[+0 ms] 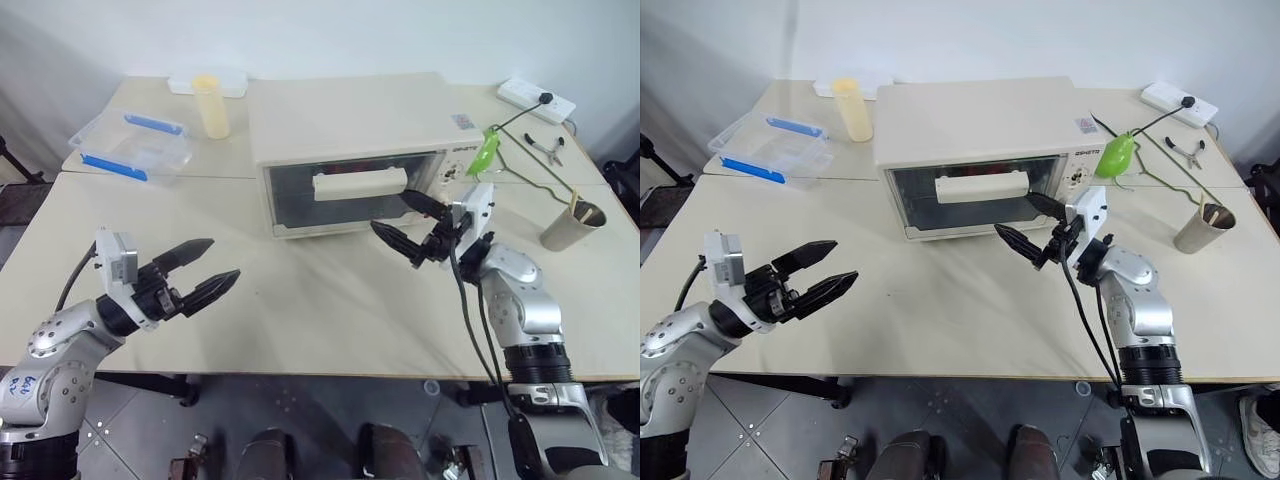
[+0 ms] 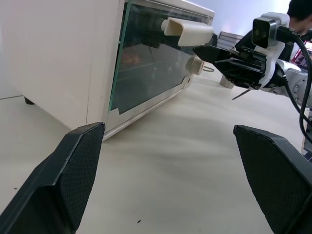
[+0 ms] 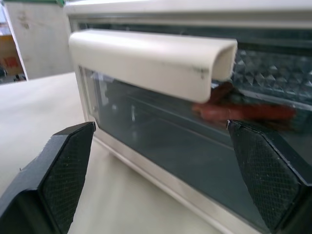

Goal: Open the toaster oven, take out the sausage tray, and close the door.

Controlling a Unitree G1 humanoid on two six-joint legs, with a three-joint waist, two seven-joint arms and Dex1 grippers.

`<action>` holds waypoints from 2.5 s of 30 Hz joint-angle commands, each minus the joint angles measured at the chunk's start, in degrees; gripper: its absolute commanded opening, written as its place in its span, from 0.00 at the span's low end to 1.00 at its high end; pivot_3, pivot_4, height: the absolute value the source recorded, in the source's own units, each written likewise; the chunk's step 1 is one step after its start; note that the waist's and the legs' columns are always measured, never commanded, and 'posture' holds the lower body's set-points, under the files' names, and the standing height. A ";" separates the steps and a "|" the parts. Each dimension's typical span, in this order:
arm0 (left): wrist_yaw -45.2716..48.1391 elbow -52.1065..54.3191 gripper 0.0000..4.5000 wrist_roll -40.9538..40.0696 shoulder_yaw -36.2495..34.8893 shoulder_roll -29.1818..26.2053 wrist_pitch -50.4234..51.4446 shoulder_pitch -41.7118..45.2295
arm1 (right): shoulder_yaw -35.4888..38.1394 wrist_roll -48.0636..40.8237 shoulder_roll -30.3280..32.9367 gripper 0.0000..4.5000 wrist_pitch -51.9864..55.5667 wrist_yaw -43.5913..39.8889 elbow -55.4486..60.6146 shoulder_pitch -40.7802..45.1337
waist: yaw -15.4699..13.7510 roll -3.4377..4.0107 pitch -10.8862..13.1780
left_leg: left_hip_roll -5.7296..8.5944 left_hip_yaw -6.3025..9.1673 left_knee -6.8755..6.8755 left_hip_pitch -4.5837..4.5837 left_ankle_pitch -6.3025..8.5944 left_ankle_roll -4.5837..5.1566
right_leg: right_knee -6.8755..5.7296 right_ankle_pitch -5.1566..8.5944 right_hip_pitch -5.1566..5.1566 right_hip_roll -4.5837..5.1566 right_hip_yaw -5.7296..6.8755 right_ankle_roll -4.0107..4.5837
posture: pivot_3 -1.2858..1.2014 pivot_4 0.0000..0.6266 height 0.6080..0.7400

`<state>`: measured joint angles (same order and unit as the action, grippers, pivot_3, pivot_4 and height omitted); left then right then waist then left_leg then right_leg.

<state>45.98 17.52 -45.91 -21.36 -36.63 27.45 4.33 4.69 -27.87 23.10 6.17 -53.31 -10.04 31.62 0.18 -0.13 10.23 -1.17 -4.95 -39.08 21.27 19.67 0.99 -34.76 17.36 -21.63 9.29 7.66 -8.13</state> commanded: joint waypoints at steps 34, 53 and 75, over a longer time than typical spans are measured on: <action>8.00 -24.81 0.00 10.85 16.37 10.82 -4.72 31.15 | -2.90 6.53 10.14 1.00 -10.56 -12.49 12.49 -11.46 | -0.32 -0.10 0.06 | -0.01 -0.49 -0.09 0.02 0.03 -0.02 | 0.11 -0.01 0.03 -0.08 0.06 -0.03 | 0.52 0.24 1.00; 9.14 -24.27 0.00 22.78 24.65 10.17 -7.87 23.10 | 20.99 7.63 17.01 1.00 -5.93 3.48 26.27 -45.54 | -1.40 -0.12 0.07 | -0.05 -0.41 -0.07 -0.05 0.02 0.01 | 0.29 -0.01 0.05 -0.07 -0.06 -0.03 | 0.52 0.24 1.00; 0.63 -15.81 0.76 21.36 10.82 12.91 -23.93 6.74 | -20.19 55.02 1.92 1.00 -14.61 34.69 -2.80 8.10 | 0.23 -0.06 0.03 | -0.39 -0.41 -0.08 0.10 0.04 -0.06 | 0.05 0.00 -0.26 -0.07 0.05 0.00 | 0.52 0.24 1.00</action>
<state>48.28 -1.83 -23.01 -7.72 -23.84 5.52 11.80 -15.11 23.64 25.27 -7.84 -22.47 -10.58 37.23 0.41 -0.18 10.26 -1.62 -5.37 -39.17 21.36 19.71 0.93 -34.73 17.36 -21.91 9.21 7.71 -8.14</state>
